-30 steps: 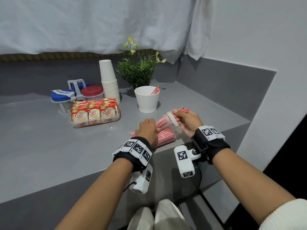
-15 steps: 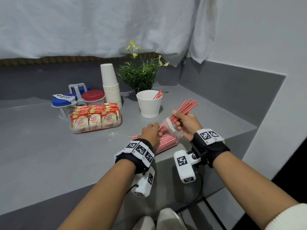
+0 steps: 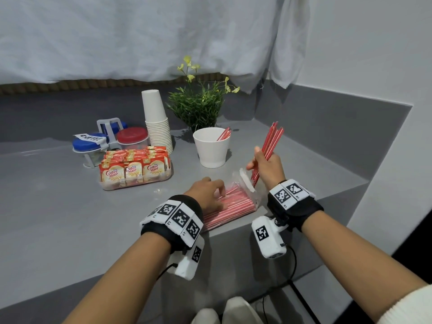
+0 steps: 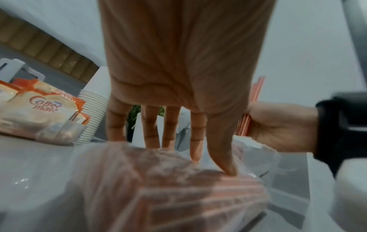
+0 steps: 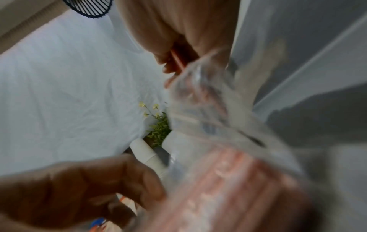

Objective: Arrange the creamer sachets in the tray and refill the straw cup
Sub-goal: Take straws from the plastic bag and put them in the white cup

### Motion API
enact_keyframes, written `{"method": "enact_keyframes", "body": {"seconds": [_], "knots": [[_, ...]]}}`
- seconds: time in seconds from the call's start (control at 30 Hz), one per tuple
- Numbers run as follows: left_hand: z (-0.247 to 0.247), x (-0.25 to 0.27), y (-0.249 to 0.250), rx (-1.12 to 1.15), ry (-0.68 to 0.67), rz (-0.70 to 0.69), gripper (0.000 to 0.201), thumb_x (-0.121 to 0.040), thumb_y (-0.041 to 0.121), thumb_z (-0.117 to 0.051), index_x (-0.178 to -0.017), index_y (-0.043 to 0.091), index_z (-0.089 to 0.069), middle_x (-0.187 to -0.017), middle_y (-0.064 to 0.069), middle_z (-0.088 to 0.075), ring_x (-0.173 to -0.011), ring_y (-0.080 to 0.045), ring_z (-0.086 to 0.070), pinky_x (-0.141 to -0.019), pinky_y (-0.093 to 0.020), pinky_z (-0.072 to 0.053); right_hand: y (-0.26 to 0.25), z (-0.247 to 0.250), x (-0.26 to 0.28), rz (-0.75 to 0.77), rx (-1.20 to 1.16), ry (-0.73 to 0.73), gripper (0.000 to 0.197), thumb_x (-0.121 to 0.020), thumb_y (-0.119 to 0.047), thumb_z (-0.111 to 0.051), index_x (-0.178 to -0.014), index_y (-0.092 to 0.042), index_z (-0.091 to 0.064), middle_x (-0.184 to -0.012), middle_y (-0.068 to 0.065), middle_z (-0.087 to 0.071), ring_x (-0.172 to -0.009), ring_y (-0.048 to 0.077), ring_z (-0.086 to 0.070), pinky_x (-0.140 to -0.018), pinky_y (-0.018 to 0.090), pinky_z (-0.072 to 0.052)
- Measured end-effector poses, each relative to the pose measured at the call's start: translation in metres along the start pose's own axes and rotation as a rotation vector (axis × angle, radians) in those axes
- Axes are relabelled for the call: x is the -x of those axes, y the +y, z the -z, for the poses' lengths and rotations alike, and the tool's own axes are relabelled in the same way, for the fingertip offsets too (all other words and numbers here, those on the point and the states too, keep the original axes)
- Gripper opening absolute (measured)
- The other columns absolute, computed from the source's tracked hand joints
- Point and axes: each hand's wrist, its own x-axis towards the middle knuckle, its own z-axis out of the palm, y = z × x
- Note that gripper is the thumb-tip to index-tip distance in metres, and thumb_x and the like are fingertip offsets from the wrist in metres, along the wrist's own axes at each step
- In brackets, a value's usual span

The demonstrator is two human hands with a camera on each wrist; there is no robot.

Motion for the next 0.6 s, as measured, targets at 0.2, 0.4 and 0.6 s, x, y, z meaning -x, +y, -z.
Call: {"method": "enact_keyframes", "body": {"seconds": [0.2, 0.4, 0.6], "knots": [[0.002, -0.001, 0.003, -0.005, -0.146, 0.034, 0.063, -0.083, 0.033, -0.065, -0.138, 0.025, -0.036, -0.138, -0.009, -0.045, -0.127, -0.029, -0.041, -0.104, -0.040, -0.034, -0.059, -0.011, 0.001, 0.181, -0.162, -0.020, 0.036, -0.095, -0.036, -0.045, -0.065, -0.018, -0.040, -0.052, 0.001, -0.040, -0.040, 0.011, -0.039, -0.043, 0.023, -0.038], [0.007, -0.006, 0.003, 0.015, -0.176, 0.082, 0.074, -0.082, 0.032, -0.067, -0.144, 0.024, -0.026, -0.144, -0.010, -0.041, -0.130, -0.030, -0.040, -0.106, -0.040, -0.034, -0.053, -0.032, 0.005, 0.187, -0.167, -0.093, 0.024, -0.091, -0.027, -0.055, -0.073, -0.014, -0.051, -0.053, 0.000, -0.043, -0.043, 0.010, -0.042, -0.047, 0.022, -0.043], [0.009, -0.014, -0.003, -0.037, -0.155, 0.100, 0.068, -0.080, 0.040, -0.068, -0.134, 0.010, -0.040, -0.135, -0.010, -0.050, -0.122, -0.026, -0.048, -0.100, -0.034, -0.038, 0.004, -0.036, 0.017, 0.054, 0.014, -0.183, 0.027, -0.088, -0.025, -0.059, -0.064, -0.016, -0.051, -0.055, 0.003, -0.050, -0.049, 0.016, -0.049, -0.058, 0.033, -0.048]]}}
